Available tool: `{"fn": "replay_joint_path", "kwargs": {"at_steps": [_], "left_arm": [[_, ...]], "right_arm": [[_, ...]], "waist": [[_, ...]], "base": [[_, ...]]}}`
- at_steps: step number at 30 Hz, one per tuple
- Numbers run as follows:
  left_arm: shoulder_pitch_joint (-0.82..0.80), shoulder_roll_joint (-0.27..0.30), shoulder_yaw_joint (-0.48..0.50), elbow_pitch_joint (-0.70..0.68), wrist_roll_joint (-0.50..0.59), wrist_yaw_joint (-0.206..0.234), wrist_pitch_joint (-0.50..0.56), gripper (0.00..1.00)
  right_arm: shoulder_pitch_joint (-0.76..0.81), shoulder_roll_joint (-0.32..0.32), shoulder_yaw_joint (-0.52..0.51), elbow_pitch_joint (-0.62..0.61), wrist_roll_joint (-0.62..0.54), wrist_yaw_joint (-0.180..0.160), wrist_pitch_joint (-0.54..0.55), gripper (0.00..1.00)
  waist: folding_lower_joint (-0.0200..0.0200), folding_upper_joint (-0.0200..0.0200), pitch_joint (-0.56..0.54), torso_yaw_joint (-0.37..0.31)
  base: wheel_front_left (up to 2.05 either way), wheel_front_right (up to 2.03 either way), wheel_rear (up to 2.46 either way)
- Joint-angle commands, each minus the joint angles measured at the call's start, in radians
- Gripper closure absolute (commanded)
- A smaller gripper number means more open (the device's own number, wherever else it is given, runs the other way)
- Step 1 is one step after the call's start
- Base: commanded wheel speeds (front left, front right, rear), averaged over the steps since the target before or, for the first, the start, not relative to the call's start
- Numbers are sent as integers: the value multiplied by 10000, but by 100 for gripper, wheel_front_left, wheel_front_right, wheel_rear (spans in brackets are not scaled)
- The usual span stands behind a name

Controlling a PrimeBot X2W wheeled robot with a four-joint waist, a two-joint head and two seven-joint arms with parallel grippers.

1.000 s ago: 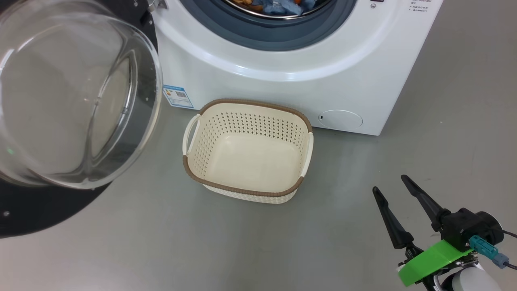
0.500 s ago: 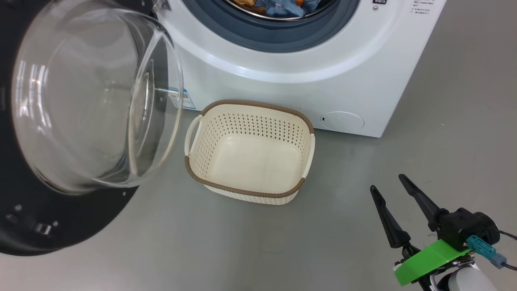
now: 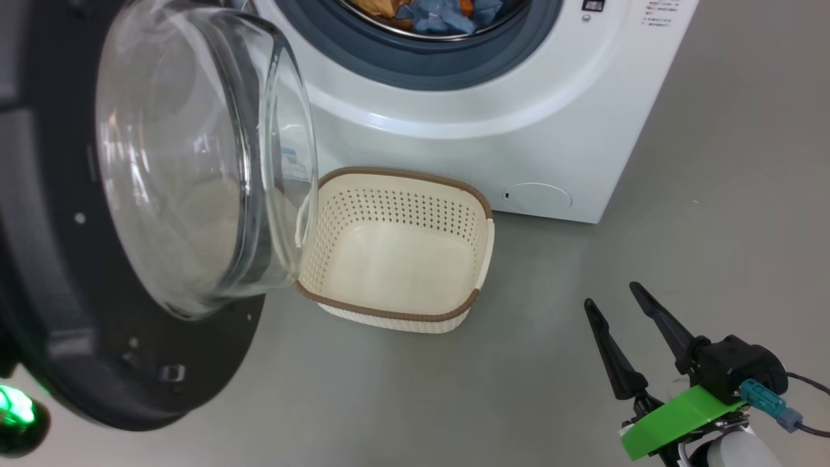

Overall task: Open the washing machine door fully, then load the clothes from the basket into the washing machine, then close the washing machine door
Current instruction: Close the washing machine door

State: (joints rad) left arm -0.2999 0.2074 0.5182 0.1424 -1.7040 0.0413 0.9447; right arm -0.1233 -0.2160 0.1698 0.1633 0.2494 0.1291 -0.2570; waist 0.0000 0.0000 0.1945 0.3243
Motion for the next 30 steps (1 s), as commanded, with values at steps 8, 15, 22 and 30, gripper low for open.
{"fn": "replay_joint_path", "kwargs": {"at_steps": [8,15,22,30], "left_arm": [[398,-227,-575,-1824,7,357,588,100],[-51,-700,-1189,-2356,231,460,395,100],[-403,-932,-1696,-2267,628,505,133,100],[-1020,-1139,-1900,-1931,740,347,-258,100]], "right_arm": [[-231,216,234,-189,77,16,-48,0],[-262,463,245,-128,115,16,-48,0],[-262,626,220,-97,122,16,-48,0],[-259,750,138,-76,164,16,-48,0]], "waist": [[0,0,-102,-534],[0,0,-239,-1210],[0,0,-266,-1987],[0,0,-132,-2753]], "base": [[0,0,0],[0,0,0],[0,0,0],[0,0,0]]}}
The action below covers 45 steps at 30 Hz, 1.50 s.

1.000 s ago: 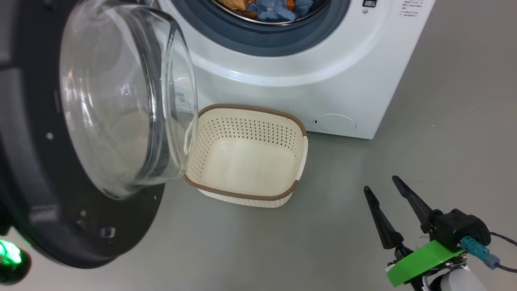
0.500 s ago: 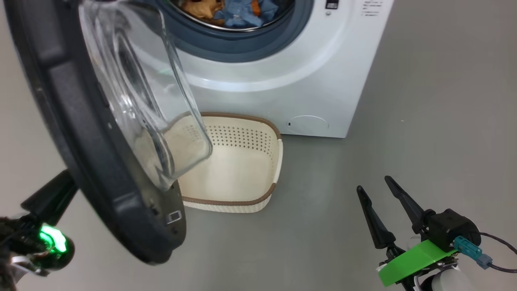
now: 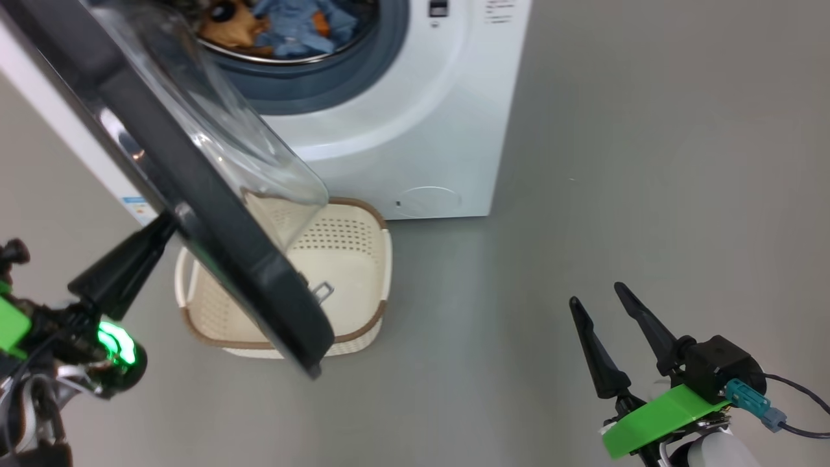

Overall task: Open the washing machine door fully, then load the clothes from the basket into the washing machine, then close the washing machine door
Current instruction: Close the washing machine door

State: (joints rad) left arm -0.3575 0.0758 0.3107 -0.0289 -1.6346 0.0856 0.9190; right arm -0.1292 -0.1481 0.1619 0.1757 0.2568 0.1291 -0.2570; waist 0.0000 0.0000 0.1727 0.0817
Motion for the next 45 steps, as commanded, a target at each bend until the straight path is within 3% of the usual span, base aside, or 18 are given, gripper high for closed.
{"fn": "replay_joint_path", "kwargs": {"at_steps": [1,15,24,45], "left_arm": [[-530,159,158,-169,84,-127,-76,100],[-1845,-24,128,1159,676,-839,-1451,100],[-2601,196,532,2094,920,-1135,-2173,100],[-3728,508,800,3554,1455,-1832,-3234,100]], "right_arm": [[-216,94,213,-202,95,16,-48,0],[-527,271,176,-245,114,16,-48,0],[-606,375,153,-275,122,16,-48,0],[-835,564,32,-402,64,16,-48,0]], "waist": [[0,0,121,-412],[0,0,595,-1317],[0,0,809,-1911],[0,0,1447,-2497]], "base": [[0,0,0],[0,0,0],[0,0,0],[0,0,0]]}}
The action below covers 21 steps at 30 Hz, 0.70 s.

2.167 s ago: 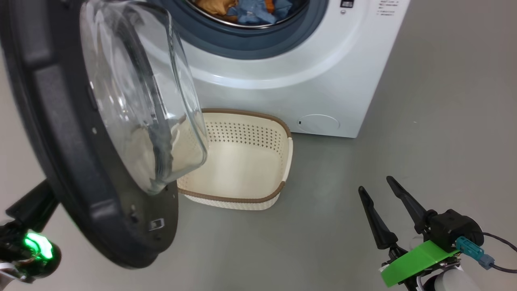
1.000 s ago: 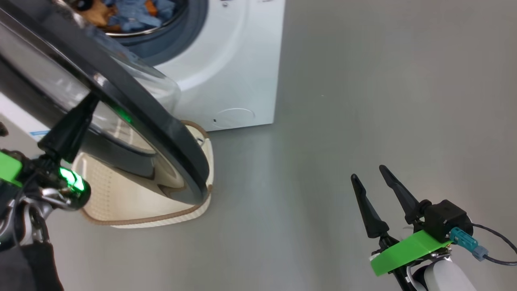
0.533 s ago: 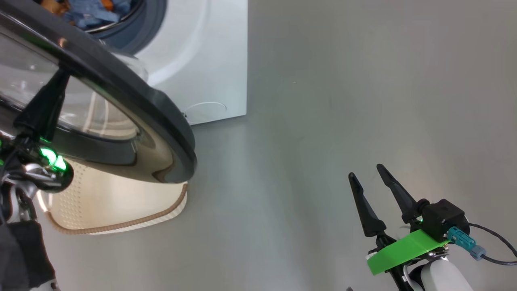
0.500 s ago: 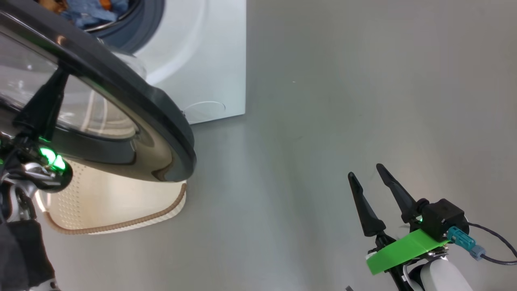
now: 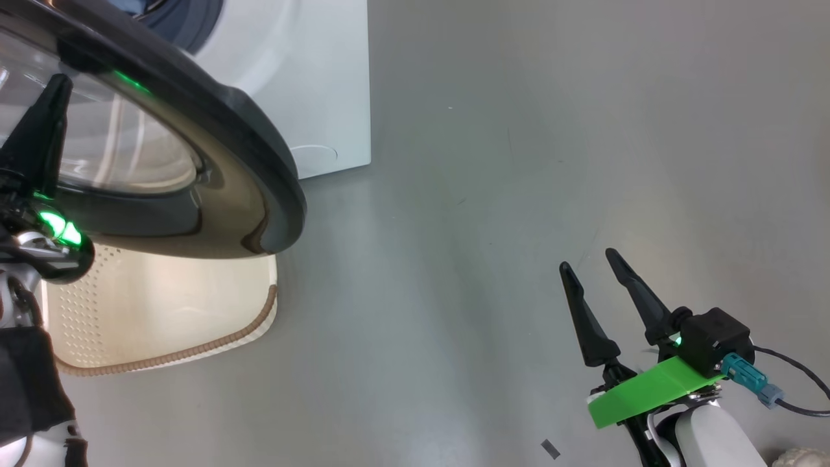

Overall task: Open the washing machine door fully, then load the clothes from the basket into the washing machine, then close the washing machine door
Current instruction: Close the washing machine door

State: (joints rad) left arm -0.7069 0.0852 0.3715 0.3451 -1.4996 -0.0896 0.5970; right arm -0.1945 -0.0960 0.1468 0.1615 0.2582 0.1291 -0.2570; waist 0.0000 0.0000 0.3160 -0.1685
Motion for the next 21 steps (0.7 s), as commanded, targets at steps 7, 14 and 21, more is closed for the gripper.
{"fn": "replay_joint_path", "kwargs": {"at_steps": [7,14,21], "left_arm": [[-207,328,148,-57,108,-242,-82,100],[173,190,240,-173,20,-361,-226,100],[721,51,287,-491,45,-402,-485,100]], "right_arm": [[-192,74,94,-233,19,16,-48,0],[-132,37,113,-169,14,16,-48,0],[26,-54,167,-105,12,16,-48,0]], "waist": [[0,0,-62,191],[0,0,-381,512],[0,0,-815,811]], "base": [[0,0,0],[0,0,0],[0,0,0]]}}
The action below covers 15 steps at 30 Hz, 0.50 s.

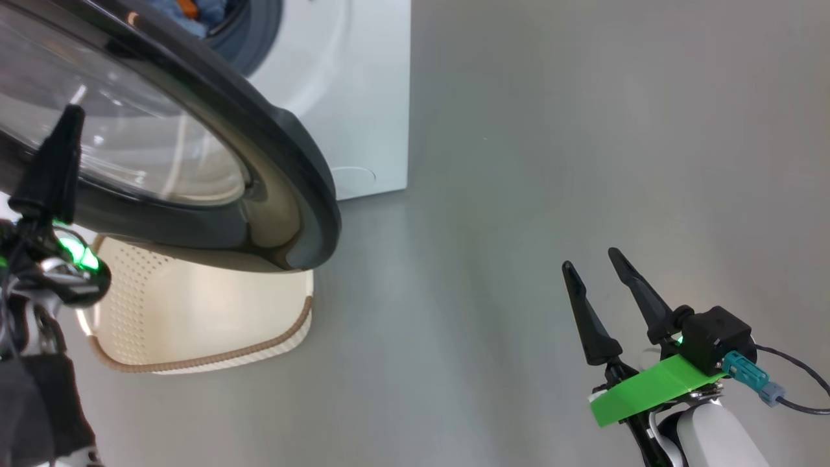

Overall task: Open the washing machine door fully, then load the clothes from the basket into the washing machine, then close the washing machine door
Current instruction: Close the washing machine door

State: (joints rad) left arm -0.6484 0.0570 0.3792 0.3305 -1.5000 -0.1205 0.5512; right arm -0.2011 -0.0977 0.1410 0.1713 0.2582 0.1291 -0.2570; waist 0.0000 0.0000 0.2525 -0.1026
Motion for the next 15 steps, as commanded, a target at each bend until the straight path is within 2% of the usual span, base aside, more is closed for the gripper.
{"fn": "replay_joint_path", "kwargs": {"at_steps": [1,15], "left_arm": [[227,308,202,-426,38,-95,-46,100],[2283,23,-62,-1984,80,-100,-819,100]], "right_arm": [[120,-48,228,-192,17,16,-48,0],[567,-144,296,-5,102,16,-48,0]], "waist": [[0,0,-245,194],[0,0,-1284,630]], "base": [[0,0,0],[0,0,0]]}}
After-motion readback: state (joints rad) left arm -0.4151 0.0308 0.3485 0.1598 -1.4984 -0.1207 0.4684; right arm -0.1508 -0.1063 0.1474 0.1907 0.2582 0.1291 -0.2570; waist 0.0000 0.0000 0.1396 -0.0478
